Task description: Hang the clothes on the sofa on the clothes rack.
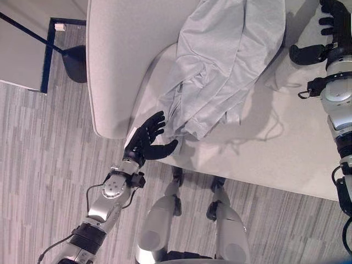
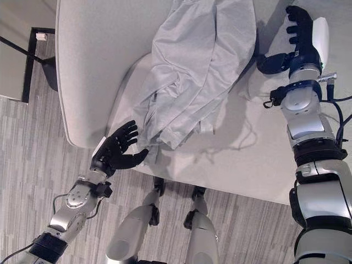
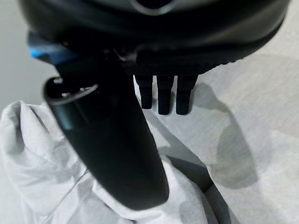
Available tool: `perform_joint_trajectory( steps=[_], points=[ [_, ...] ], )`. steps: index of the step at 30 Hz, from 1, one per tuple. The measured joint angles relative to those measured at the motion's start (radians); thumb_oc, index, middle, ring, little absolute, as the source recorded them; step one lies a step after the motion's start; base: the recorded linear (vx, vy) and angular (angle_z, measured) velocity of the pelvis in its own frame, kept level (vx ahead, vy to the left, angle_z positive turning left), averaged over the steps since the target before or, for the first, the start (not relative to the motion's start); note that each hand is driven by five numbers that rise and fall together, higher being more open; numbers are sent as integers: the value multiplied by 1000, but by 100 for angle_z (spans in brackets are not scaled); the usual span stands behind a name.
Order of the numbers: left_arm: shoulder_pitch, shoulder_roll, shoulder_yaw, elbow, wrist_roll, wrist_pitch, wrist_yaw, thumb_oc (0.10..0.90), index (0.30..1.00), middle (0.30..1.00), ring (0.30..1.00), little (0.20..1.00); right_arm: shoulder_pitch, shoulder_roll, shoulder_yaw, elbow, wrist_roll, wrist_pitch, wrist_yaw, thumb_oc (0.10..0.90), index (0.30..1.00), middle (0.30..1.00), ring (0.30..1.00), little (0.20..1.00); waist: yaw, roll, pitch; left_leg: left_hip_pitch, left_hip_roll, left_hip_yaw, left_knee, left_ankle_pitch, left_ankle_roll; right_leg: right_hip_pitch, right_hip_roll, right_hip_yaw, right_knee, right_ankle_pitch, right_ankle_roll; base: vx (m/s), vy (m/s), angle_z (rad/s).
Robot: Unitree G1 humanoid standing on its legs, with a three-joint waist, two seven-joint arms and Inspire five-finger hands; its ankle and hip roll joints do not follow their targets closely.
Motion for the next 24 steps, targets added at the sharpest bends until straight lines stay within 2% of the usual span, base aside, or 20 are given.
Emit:
perform_joint_trajectory(
  steps=[7, 11, 20, 24],
  points=[
    [12, 1, 0, 1, 0, 0, 3, 800, 900, 900, 900, 900, -4, 0, -7, 4, 59, -4, -10, 800, 900, 900, 900, 900, 14, 0, 0, 3, 0, -3, 1, 1, 1, 6, 0, -1, 0, 0, 0, 3, 0, 1],
    [12, 1, 0, 1, 0, -2, 6, 800, 900, 900, 900, 900, -104, 0, 76, 119, 68, -19, -9, 800, 900, 900, 900, 900, 22, 0, 0, 4, 0, -7, 4, 3, 3, 10, 0, -5, 0, 1, -1, -8, -3, 2],
    [16, 2, -1, 1, 0, -3, 18, 800, 900, 900, 900, 900, -183, 0, 113, 133, 82, -19, -9, 800, 900, 900, 900, 900, 40, 0, 0, -5, 0, -11, 2, 4, 2, 1, 1, -8, 0, 1, -1, 0, 1, 1],
    [11, 2, -2, 1, 0, -3, 22, 800, 900, 900, 900, 900, -242, 0, 143, 202, 85, -22, -7, 800, 900, 900, 900, 900, 43, 0, 0, -19, -1, -22, 2, 4, 2, -8, 0, -18, 0, 1, -1, 11, 7, 8]
  ],
)
